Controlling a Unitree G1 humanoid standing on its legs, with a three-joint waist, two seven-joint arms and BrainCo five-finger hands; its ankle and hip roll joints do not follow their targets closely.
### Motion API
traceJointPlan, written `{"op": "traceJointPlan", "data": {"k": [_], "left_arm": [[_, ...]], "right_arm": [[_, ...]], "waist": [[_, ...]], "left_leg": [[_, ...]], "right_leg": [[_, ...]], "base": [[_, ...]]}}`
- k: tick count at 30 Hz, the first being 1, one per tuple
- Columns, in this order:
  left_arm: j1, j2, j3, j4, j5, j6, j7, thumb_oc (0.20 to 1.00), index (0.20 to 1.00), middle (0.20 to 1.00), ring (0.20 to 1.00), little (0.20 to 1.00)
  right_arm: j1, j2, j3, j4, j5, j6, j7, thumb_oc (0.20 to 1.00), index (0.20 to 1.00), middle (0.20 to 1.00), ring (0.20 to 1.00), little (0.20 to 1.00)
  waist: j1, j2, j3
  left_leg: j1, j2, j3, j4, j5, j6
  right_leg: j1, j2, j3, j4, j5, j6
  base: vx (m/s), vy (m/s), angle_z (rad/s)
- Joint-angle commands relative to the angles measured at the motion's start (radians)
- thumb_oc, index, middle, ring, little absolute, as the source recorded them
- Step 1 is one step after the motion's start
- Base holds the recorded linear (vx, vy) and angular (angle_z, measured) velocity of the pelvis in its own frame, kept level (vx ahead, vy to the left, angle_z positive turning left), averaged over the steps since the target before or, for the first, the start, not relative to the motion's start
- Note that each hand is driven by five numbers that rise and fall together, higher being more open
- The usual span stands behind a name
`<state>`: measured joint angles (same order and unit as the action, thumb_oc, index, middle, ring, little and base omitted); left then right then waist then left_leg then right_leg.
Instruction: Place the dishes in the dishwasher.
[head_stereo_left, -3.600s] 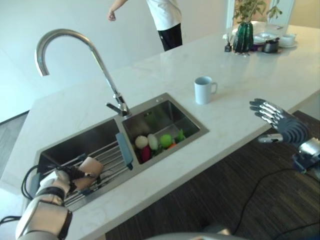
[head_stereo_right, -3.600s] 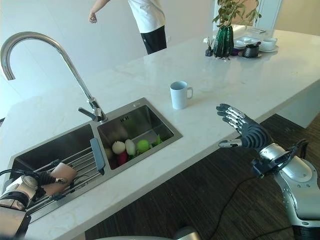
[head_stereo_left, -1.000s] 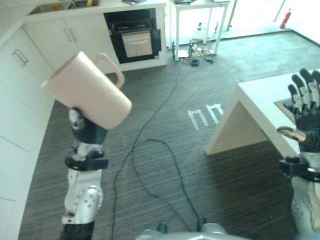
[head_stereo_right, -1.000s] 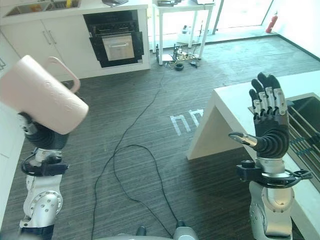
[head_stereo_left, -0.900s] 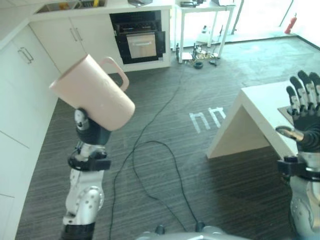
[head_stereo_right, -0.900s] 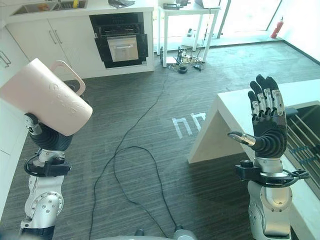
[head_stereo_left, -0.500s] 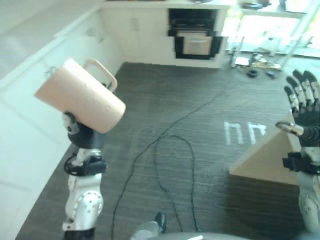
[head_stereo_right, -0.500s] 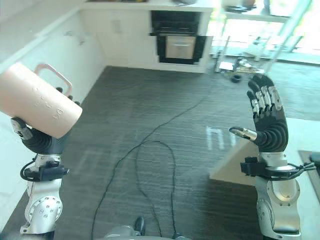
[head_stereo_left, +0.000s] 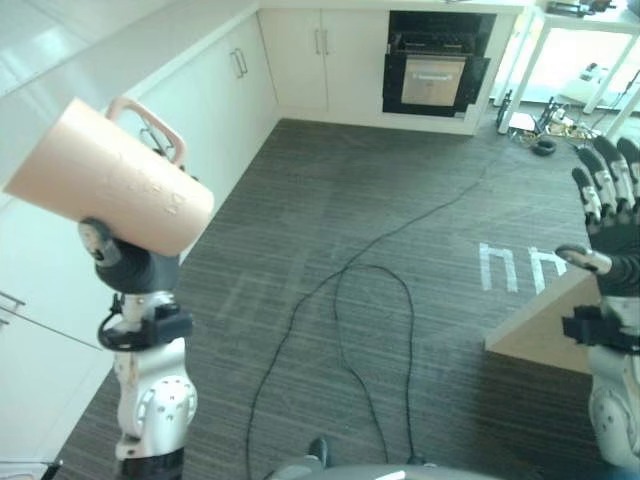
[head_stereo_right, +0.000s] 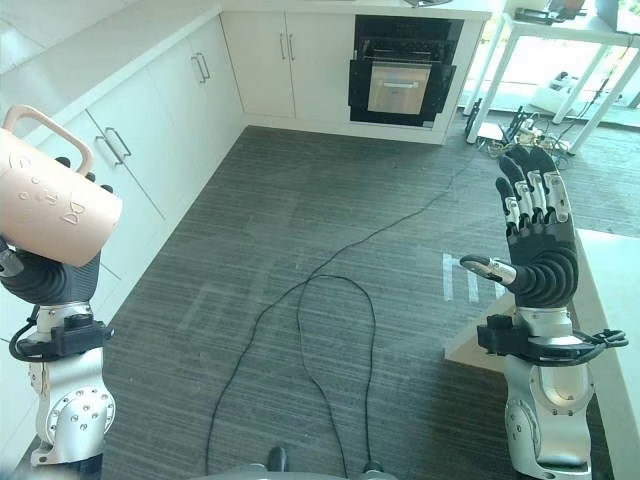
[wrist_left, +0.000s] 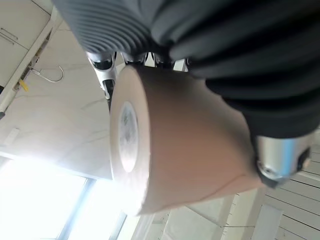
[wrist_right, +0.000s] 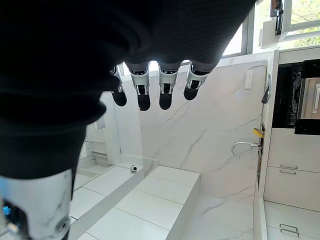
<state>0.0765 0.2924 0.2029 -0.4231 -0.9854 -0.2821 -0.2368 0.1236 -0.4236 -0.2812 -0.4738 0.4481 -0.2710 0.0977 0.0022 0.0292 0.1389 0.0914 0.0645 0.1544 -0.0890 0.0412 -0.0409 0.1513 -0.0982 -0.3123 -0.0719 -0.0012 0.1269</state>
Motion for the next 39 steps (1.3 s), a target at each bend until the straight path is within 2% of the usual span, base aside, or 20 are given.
{"op": "traceJointPlan", "data": {"k": [1, 6, 9, 11, 12, 13, 15, 18, 19, 21, 22, 24, 25, 28, 29, 32, 33, 34, 36, 39], "left_arm": [[0.003, 0.085, -0.017, -0.015, 0.141, -0.048, 0.014, 0.2, 0.2, 0.2, 0.2, 0.2], [-0.004, 0.087, -0.005, -0.02, 0.135, -0.045, 0.029, 0.2, 0.2, 0.2, 0.2, 0.2], [0.001, 0.09, 0.001, -0.003, 0.148, -0.046, 0.037, 0.2, 0.2, 0.2, 0.2, 0.2], [0.017, 0.09, 0.005, 0.002, 0.145, -0.049, 0.045, 0.2, 0.2, 0.2, 0.2, 0.2], [0.028, 0.084, 0.007, 0.003, 0.144, -0.051, 0.044, 0.2, 0.2, 0.2, 0.2, 0.2], [0.037, 0.077, 0.007, 0.0, 0.143, -0.046, 0.041, 0.2, 0.2, 0.2, 0.2, 0.2], [0.044, 0.067, 0.011, 0.003, 0.156, -0.041, 0.03, 0.2, 0.2, 0.2, 0.2, 0.2], [0.04, 0.07, 0.006, 0.013, 0.179, -0.007, 0.025, 0.2, 0.2, 0.2, 0.2, 0.2], [0.049, 0.077, 0.008, 0.025, 0.179, -0.015, 0.019, 0.2, 0.2, 0.2, 0.2, 0.2], [0.07, 0.087, 0.009, 0.036, 0.183, -0.041, 0.028, 0.2, 0.2, 0.2, 0.2, 0.2], [0.086, 0.089, 0.013, 0.038, 0.178, -0.057, 0.031, 0.2, 0.2, 0.2, 0.2, 0.2], [0.111, 0.079, 0.022, 0.047, 0.16, -0.079, 0.017, 0.2, 0.2, 0.2, 0.2, 0.2], [0.112, 0.069, 0.025, 0.044, 0.158, -0.072, 0.012, 0.2, 0.2, 0.2, 0.2, 0.2], [0.085, 0.076, 0.021, 0.053, 0.161, -0.049, 0.032, 0.2, 0.2, 0.2, 0.2, 0.2], [0.085, 0.078, 0.029, 0.052, 0.159, -0.036, 0.025, 0.2, 0.2, 0.2, 0.2, 0.2], [0.056, 0.091, 0.034, 0.04, 0.174, 0.006, 0.004, 0.2, 0.2, 0.2, 0.2, 0.2], [0.033, 0.092, 0.02, 0.037, 0.201, 0.029, 0.007, 0.2, 0.2, 0.2, 0.2, 0.2], [0.024, 0.093, 0.012, 0.04, 0.209, 0.034, 0.009, 0.2, 0.2, 0.2, 0.2, 0.2], [0.018, 0.087, -0.002, 0.043, 0.226, 0.036, 0.01, 0.2, 0.2, 0.2, 0.2, 0.2], [0.018, 0.089, -0.001, 0.035, 0.219, 0.035, 0.014, 0.2, 0.2, 0.2, 0.2, 0.2]], "right_arm": [[0.029, 0.009, 0.054, -0.019, -0.043, -0.046, -0.04, 1.0, 1.0, 1.0, 1.0, 1.0], [0.014, -0.009, 0.054, -0.017, -0.034, -0.053, -0.05, 1.0, 1.0, 1.0, 1.0, 1.0], [0.012, -0.02, 0.054, -0.01, -0.015, -0.06, -0.026, 1.0, 1.0, 1.0, 1.0, 1.0], [0.004, -0.032, 0.054, -0.009, 0.009, -0.054, -0.015, 1.0, 1.0, 1.0, 1.0, 1.0], [0.003, -0.034, 0.059, -0.009, 0.009, -0.052, -0.012, 1.0, 1.0, 1.0, 1.0, 1.0], [0.003, -0.036, 0.066, -0.009, -0.004, -0.05, -0.011, 1.0, 1.0, 1.0, 1.0, 1.0], [0.001, -0.029, 0.074, -0.001, -0.015, -0.056, 0.002, 1.0, 1.0, 1.0, 1.0, 1.0], [-0.037, -0.024, 0.096, 0.017, -0.034, -0.047, -0.029, 1.0, 1.0, 1.0, 1.0, 1.0], [-0.06, -0.022, 0.106, 0.02, -0.043, -0.036, -0.033, 1.0, 1.0, 1.0, 1.0, 1.0], [-0.057, -0.026, 0.106, 0.023, -0.037, -0.041, -0.006, 1.0, 1.0, 1.0, 1.0, 1.0], [-0.044, -0.028, 0.099, 0.021, -0.029, -0.045, 0.017, 1.0, 1.0, 1.0, 1.0, 1.0], [-0.004, -0.034, 0.069, 0.016, 0.002, -0.055, 0.061, 1.0, 1.0, 1.0, 1.0, 1.0], [0.004, -0.048, 0.07, 0.008, 0.011, -0.05, 0.051, 1.0, 1.0, 1.0, 1.0, 1.0], [0.037, -0.024, 0.048, -0.003, 0.042, -0.059, 0.087, 1.0, 1.0, 1.0, 1.0, 1.0], [0.053, -0.015, 0.04, -0.016, 0.055, -0.053, 0.094, 1.0, 1.0, 1.0, 1.0, 1.0], [0.035, 0.013, 0.068, -0.037, 0.023, -0.038, 0.052, 1.0, 1.0, 1.0, 1.0, 1.0], [0.016, 0.05, 0.104, -0.038, -0.024, -0.042, 0.014, 1.0, 1.0, 1.0, 1.0, 1.0], [0.013, 0.065, 0.117, -0.038, -0.044, -0.042, 0.001, 1.0, 1.0, 1.0, 1.0, 1.0], [0.01, 0.076, 0.146, -0.036, -0.069, -0.035, -0.013, 1.0, 1.0, 1.0, 1.0, 1.0], [0.018, 0.063, 0.164, -0.023, -0.083, -0.042, -0.004, 1.0, 1.0, 1.0, 1.0, 1.0]], "waist": [[-0.071, -0.038, -0.057], [-0.062, -0.05, -0.06], [-0.058, -0.067, -0.042], [-0.053, -0.079, -0.027], [-0.048, -0.087, -0.016], [-0.034, -0.1, 0.005], [-0.022, -0.105, 0.02], [0.004, -0.084, 0.036], [0.012, -0.055, 0.033], [0.022, -0.027, 0.026], [0.029, -0.021, 0.025], [0.036, -0.016, 0.024], [0.035, -0.019, 0.017], [0.027, -0.023, 0.005], [0.031, -0.032, -0.001], [0.059, -0.06, -0.034], [0.075, -0.052, -0.049], [0.077, -0.033, -0.05], [0.059, -0.009, -0.039], [0.032, 0.006, -0.015]], "left_leg": [[0.062, -0.06, -0.038, 0.002, -0.151, 0.03], [0.076, -0.057, -0.023, 0.01, -0.147, 0.03], [0.03, -0.051, -0.025, 0.158, -0.178, 0.01], [-0.029, -0.039, -0.029, 0.35, -0.158, -0.009], [-0.081, -0.035, -0.032, 0.473, -0.118, -0.023], [-0.19, -0.045, -0.049, 0.701, -0.1, -0.031], [-0.309, -0.059, -0.086, 0.847, -0.09, -0.012], [-0.315, -0.027, -0.042, 0.627, -0.073, -0.003], [-0.298, 0.001, -0.023, 0.378, -0.049, -0.008], [-0.27, 0.028, -0.022, 0.09, 0.045, -0.037], [-0.255, 0.037, -0.046, 0.013, 0.095, -0.048], [-0.279, 0.054, -0.081, 0.011, 0.138, -0.066], [-0.273, 0.057, -0.064, 0.011, 0.101, -0.059], [-0.256, 0.047, -0.029, 0.034, 0.089, -0.045], [-0.248, 0.031, -0.043, 0.044, 0.077, -0.033], [-0.211, -0.038, -0.069, 0.024, 0.059, 0.021], [-0.185, -0.075, -0.096, 0.015, 0.038, 0.052], [-0.173, -0.076, -0.114, 0.017, 0.032, 0.06], [-0.118, -0.089, -0.131, 0.016, -0.001, 0.074], [-0.069, -0.099, -0.126, 0.01, -0.014, 0.08]], "right_leg": [[-0.117, 0.034, 0.161, 0.085, -0.041, -0.008], [-0.093, 0.053, 0.167, 0.07, -0.051, -0.024], [-0.088, 0.06, 0.175, 0.085, -0.06, -0.048], [-0.089, 0.065, 0.184, 0.1, -0.076, -0.075], [-0.084, 0.067, 0.192, 0.105, -0.081, -0.092], [-0.076, 0.063, 0.2, 0.118, -0.085, -0.112], [-0.08, 0.064, 0.207, 0.137, -0.083, -0.125], [-0.037, 0.091, 0.2, 0.135, -0.113, -0.113], [-0.012, 0.115, 0.211, 0.127, -0.137, -0.098], [0.039, 0.131, 0.235, 0.112, -0.17, -0.082], [0.069, 0.135, 0.255, 0.107, -0.188, -0.08], [0.12, 0.137, 0.285, 0.116, -0.233, -0.084], [0.13, 0.119, 0.28, 0.135, -0.259, -0.074], [0.134, 0.074, 0.256, 0.209, -0.284, -0.037], [0.131, 0.055, 0.254, 0.236, -0.265, -0.017], [0.099, -0.007, 0.217, 0.372, -0.118, 0.057], [0.059, -0.018, 0.219, 0.614, -0.011, 0.074], [0.021, -0.011, 0.227, 0.721, 0.034, 0.067], [-0.114, -0.018, 0.239, 0.912, 0.043, 0.044], [-0.262, -0.001, 0.215, 0.904, -0.02, 0.007]], "base": [[0.01, -0.03, -0.01], [0.07, -0.104, 0.07], [0.1, -0.264, -0.04], [0.09, -0.252, -0.06], [0.08, -0.259, -0.18], [0.11, -0.287, -0.31], [0.15, -0.192, -0.29], [0.35, -0.004, -0.45], [0.51, 0.202, -0.66], [0.59, 0.284, -0.6], [0.57, 0.284, -0.57], [0.56, 0.309, -0.55], [0.55, 0.365, -0.41], [0.55, 0.331, -0.39], [0.62, 0.324, -0.26], [0.57, 0.355, 0.23], [0.58, 0.435, 0.41], [0.51, 0.384, 0.34], [0.3, 0.256, 0.45], [0.26, 0.151, 0.18]]}}
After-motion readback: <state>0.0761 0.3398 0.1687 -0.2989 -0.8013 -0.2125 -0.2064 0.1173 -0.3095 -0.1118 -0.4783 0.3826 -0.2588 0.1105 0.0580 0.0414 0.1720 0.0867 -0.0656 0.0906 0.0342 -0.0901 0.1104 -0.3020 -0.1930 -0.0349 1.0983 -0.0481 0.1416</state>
